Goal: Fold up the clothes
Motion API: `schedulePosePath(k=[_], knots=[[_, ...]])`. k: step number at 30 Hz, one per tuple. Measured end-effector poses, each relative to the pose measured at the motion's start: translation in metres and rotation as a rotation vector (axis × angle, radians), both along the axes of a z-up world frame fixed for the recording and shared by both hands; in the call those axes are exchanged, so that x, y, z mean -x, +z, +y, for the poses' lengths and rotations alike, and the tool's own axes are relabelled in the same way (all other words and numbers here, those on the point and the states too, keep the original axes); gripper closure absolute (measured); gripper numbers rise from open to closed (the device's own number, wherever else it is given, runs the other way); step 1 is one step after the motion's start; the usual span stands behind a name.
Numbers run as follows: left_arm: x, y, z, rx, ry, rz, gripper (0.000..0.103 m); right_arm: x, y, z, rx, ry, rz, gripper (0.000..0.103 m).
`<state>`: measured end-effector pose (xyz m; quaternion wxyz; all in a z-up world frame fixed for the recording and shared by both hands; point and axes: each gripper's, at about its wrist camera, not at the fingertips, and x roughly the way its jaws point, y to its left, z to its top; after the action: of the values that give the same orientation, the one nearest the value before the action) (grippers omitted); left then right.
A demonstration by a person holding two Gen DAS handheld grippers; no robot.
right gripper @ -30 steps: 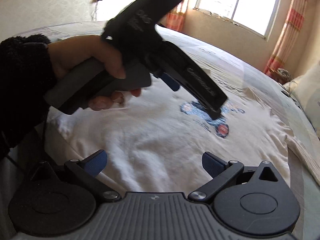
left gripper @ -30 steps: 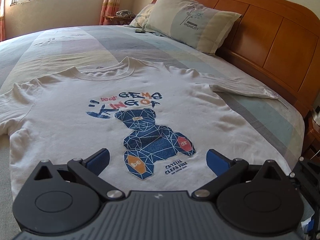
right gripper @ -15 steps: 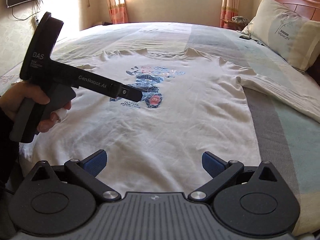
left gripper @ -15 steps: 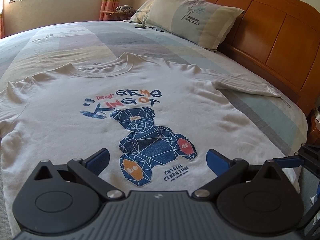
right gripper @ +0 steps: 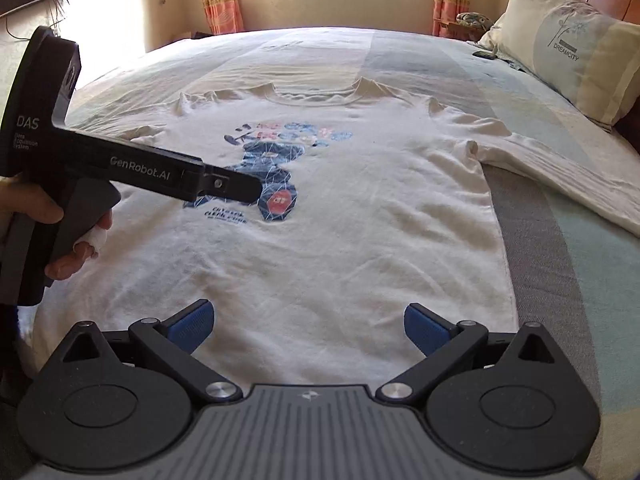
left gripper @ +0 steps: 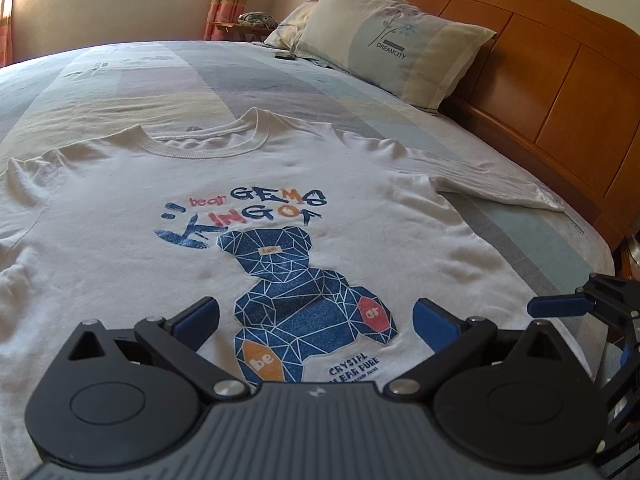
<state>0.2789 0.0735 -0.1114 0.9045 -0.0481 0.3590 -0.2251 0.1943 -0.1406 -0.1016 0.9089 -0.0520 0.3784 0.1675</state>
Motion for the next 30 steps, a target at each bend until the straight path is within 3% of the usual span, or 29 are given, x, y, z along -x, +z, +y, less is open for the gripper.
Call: schedulePosePath(k=[8, 13, 15, 18, 24, 30], knots=[[-0.002, -0.001, 0.003, 0.042, -0.009, -0.002, 0.001, -0.064, -0.003, -0.011, -0.003, -0.028, -0.041, 0.000], [-0.004, -0.004, 0.005, 0.030, 0.003, 0.007, 0.001, -0.087, -0.025, -0.018, -0.020, -0.056, 0.021, 0.000], [-0.004, -0.004, 0.004, 0.028, 0.004, 0.005, 0.001, -0.086, -0.026, -0.026, 0.004, -0.102, -0.004, 0.000], [-0.004, -0.005, 0.003, 0.016, -0.001, 0.001, 0.001, -0.084, -0.018, -0.037, -0.037, -0.176, 0.018, 0.000], [0.002, -0.002, -0.006, -0.016, -0.018, -0.014, 0.001, -0.046, 0.000, -0.021, -0.046, -0.066, 0.029, 0.000], [0.022, 0.019, -0.034, -0.053, -0.050, -0.042, 0.001, 0.004, -0.016, -0.019, 0.014, 0.004, 0.085, 0.000]])
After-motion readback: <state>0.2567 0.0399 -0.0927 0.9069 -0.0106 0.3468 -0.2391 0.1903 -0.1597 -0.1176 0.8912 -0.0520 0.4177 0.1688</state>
